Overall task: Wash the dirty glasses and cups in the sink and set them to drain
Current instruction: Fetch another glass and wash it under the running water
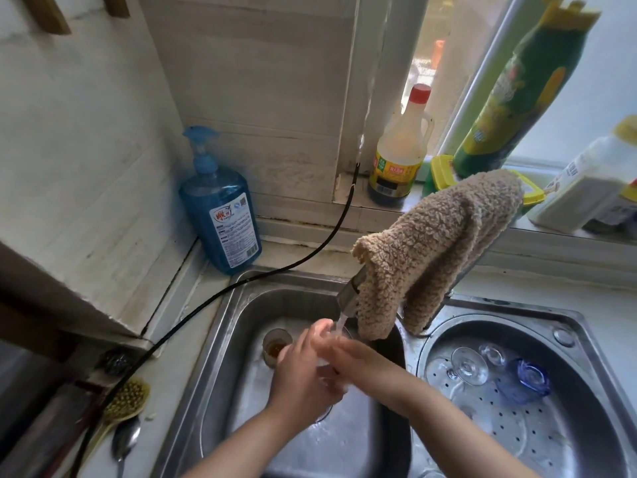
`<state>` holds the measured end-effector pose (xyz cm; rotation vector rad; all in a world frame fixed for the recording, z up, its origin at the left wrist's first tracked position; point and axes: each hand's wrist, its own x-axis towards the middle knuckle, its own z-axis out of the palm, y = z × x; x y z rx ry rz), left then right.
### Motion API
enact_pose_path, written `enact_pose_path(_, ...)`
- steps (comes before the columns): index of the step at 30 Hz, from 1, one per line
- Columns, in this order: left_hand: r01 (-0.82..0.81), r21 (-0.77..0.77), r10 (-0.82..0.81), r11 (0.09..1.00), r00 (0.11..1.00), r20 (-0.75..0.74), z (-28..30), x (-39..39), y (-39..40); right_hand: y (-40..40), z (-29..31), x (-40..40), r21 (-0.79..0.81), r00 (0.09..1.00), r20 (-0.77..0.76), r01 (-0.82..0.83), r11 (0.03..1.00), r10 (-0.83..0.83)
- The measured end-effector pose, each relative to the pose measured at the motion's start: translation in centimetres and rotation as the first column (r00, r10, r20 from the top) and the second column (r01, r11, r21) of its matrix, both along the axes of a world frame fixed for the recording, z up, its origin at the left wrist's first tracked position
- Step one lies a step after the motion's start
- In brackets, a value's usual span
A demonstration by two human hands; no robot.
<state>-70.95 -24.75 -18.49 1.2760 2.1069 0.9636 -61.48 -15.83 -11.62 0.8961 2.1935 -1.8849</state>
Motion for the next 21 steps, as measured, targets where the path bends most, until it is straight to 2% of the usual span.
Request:
enact_pose_path(1, 0.001, 0.025, 0.001, 1.000, 0.995, -0.100, -0.4, 0.4, -0.2, 0.0, 0.0, -0.3, -0.120, 0.986, 0.047, 0.167, 0.979, -0.163)
enact_pose_path(2, -0.014, 0.041, 0.019, 0.999, 0.991, -0.131, -1.0, 0.7, -0.2, 0.3, -0.6, -0.6, -0.144, 0.959, 0.100, 0.277, 0.950, -0.265)
enact_pose_path(3, -0.043, 0.056, 0.050, 0.998, 0.989, -0.137, -0.9, 1.0, -0.1, 0.6, -1.2, -0.7, -0.100, 0.934, 0.140, 0.344, 0.933, -0.330)
enact_pose_path(5, -0.091, 0.061, 0.097, 0.994, 0.988, -0.119, -0.6, 1.3, 0.4, 0.5, -1.0, -1.2, 0.096, 0.924, 0.244, 0.278, 0.956, -0.293)
enact_pose_path(6, -0.106, 0.054, 0.109, 0.993, 0.991, -0.073, 0.1, 1.4, 0.6, 0.1, -0.5, -1.7, 0.240, 0.916, 0.253, 0.251, 0.938, -0.310)
enact_pose_path(7, -0.157, 0.079, 0.152, 0.984, 0.986, 0.069, 0.7, 1.3, 0.8, -0.4, -0.8, -1.8, 0.463, 0.949, 0.215, 0.109, 0.880, -0.230)
enact_pose_path(8, -0.216, 0.090, 0.185, 0.972, 0.946, 0.264, 1.2, 1.1, 1.0, -1.0, -0.9, -1.7, 0.594, 0.981, 0.168, -0.018, 0.805, -0.102)
enact_pose_path(9, -0.229, 0.071, 0.183, 0.971, 0.900, 0.395, 1.3, 0.5, 1.0, -1.4, -1.0, -1.2, 0.700, 0.995, 0.104, -0.079, 0.710, 0.008)
enact_pose_path(11, -0.110, 0.038, 0.079, 0.993, 0.879, 0.471, 2.1, -1.0, 0.6, -1.1, -1.8, 0.6, 0.759, 0.994, -0.070, -0.001, 0.651, 0.083)
enact_pose_path(13, 0.038, 0.008, -0.035, 0.999, 0.786, 0.617, 2.4, -2.4, 0.0, 0.1, -2.0, 2.3, 0.742, 0.981, -0.102, -0.036, 0.669, 0.166)
enact_pose_path(15, 0.165, -0.025, -0.085, 0.986, 0.627, 0.774, 2.6, -2.9, -0.5, 1.0, -2.2, 3.3, 0.700, 0.969, -0.133, -0.056, 0.712, 0.207)
enact_pose_path(16, 0.204, -0.034, -0.087, 0.978, 0.554, 0.828, 2.5, -2.8, -0.6, 1.0, -2.3, 3.4, 0.650, 0.970, -0.168, -0.023, 0.760, 0.173)
enact_pose_path(18, 0.203, -0.049, -0.049, 0.978, 0.447, 0.893, 2.6, -1.8, -0.7, 0.2, -1.6, 2.4, 0.480, 0.974, -0.220, 0.153, 0.864, -0.051)
enact_pose_path(19, 0.174, -0.055, -0.021, 0.983, 0.411, 0.911, 3.1, -1.1, -0.6, -0.2, -1.5, 1.7, 0.383, 0.946, -0.240, 0.297, 0.874, -0.216)
enact_pose_path(21, 0.073, -0.055, 0.023, 0.996, 0.389, 0.921, 4.0, 0.3, -0.4, -0.1, -2.2, 0.2, 0.177, 0.821, -0.189, 0.567, 0.804, -0.538)
